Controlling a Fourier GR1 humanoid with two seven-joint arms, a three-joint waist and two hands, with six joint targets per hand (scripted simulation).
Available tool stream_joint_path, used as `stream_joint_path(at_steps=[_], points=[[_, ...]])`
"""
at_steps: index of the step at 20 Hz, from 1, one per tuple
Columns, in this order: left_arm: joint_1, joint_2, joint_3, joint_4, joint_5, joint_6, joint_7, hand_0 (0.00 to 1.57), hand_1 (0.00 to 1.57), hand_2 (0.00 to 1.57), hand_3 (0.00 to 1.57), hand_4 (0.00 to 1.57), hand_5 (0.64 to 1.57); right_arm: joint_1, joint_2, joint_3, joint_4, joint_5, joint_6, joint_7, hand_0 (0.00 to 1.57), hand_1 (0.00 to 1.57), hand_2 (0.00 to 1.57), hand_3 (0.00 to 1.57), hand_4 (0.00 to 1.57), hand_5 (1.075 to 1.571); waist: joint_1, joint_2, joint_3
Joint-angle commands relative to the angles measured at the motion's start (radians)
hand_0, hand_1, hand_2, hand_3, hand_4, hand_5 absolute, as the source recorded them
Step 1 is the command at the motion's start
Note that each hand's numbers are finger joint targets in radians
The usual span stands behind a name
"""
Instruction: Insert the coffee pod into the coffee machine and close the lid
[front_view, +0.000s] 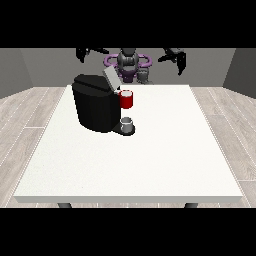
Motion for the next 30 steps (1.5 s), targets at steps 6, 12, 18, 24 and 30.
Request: stream_joint_path(at_steps=[6, 12, 18, 24, 30], points=[[0.052, -0.002, -0.137, -0.202, 0.092, 0.015, 0.100, 0.00, 0.00, 0.00, 0.00, 0.34, 1.571, -0.143, -0.021, -0.105, 0.128, -0.125, 0.036, 0.068, 0.00, 0.00, 0.00, 0.00, 0.09, 1.571, 0.069, 0.079, 0.0004], [0.136, -0.002, -0.211, -0.321, 0.144, 0.112, 0.098, 0.00, 0.00, 0.00, 0.00, 0.37, 1.571, -0.236, -0.001, -0.076, 0.168, -0.116, 0.004, 0.097, 0.00, 0.00, 0.00, 0.00, 0.07, 1.571, 0.029, 0.150, 0.0000], [0.117, 0.061, -0.122, -0.408, 0.164, 0.037, 0.137, 0.00, 0.00, 0.00, 0.00, 0.38, 1.571, -0.262, 0.028, -0.018, 0.184, -0.084, 0.011, 0.040, 0.00, 0.00, 0.00, 0.00, 0.00, 1.571, 0.002, 0.218, -0.0001], [0.223, 0.067, -0.137, -0.479, 0.169, 0.055, 0.132, 0.00, 0.00, 0.00, 0.00, 0.34, 1.571, -0.308, 0.009, -0.013, 0.212, -0.094, 0.037, 0.065, 0.00, 0.00, 0.00, 0.00, 0.00, 1.571, -0.005, 0.218, -0.0002], [0.228, 0.066, -0.164, -0.546, 0.165, 0.069, 0.166, 0.00, 0.00, 0.00, 0.00, 0.35, 1.571, -0.366, -0.022, -0.027, 0.280, -0.092, 0.064, 0.031, 0.00, 0.00, 0.00, 0.00, 0.08, 1.571, 0.023, 0.259, 0.0000]])
